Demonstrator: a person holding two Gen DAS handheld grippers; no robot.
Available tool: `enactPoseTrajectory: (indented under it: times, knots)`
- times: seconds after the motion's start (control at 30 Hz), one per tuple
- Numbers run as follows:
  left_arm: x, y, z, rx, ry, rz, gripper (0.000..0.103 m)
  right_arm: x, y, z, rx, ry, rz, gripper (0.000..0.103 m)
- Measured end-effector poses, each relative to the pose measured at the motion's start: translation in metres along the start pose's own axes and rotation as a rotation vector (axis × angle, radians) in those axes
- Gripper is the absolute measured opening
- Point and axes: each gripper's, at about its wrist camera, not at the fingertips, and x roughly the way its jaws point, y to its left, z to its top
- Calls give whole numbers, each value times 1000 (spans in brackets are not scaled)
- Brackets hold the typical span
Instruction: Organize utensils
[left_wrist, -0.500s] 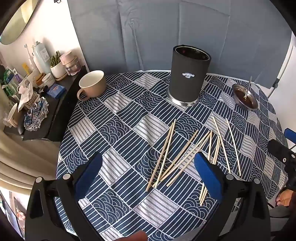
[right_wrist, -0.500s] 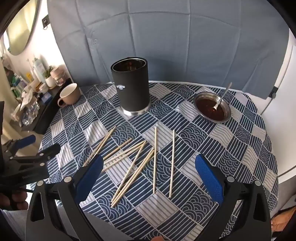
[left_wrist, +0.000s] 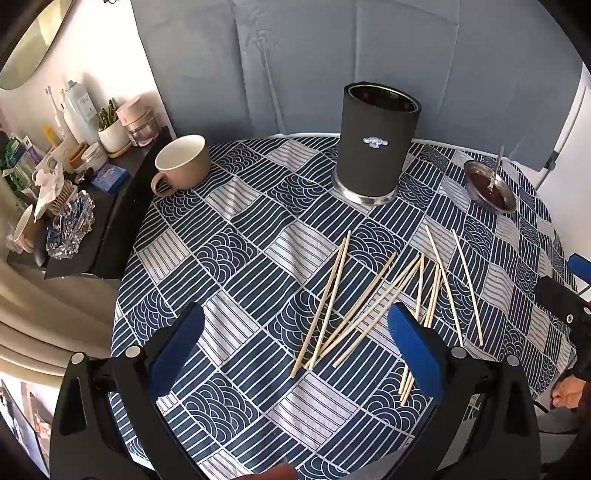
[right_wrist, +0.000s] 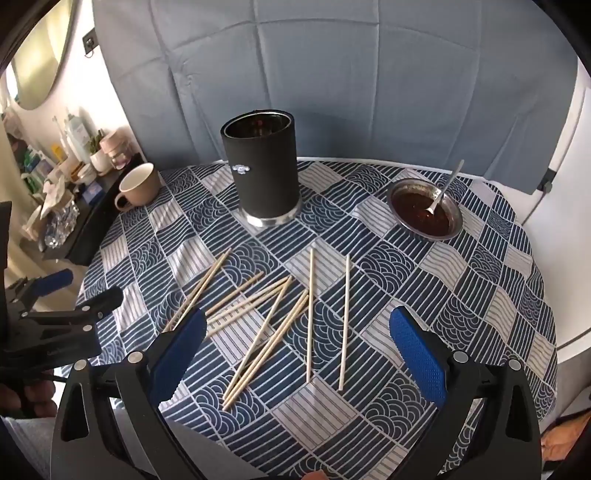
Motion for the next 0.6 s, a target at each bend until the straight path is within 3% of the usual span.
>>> enactPoseTrajectory:
  times: [0.6]
  knots:
    - [-4, -3, -2, 17, 2, 22, 97, 3, 2, -2, -10, 18, -4, 95]
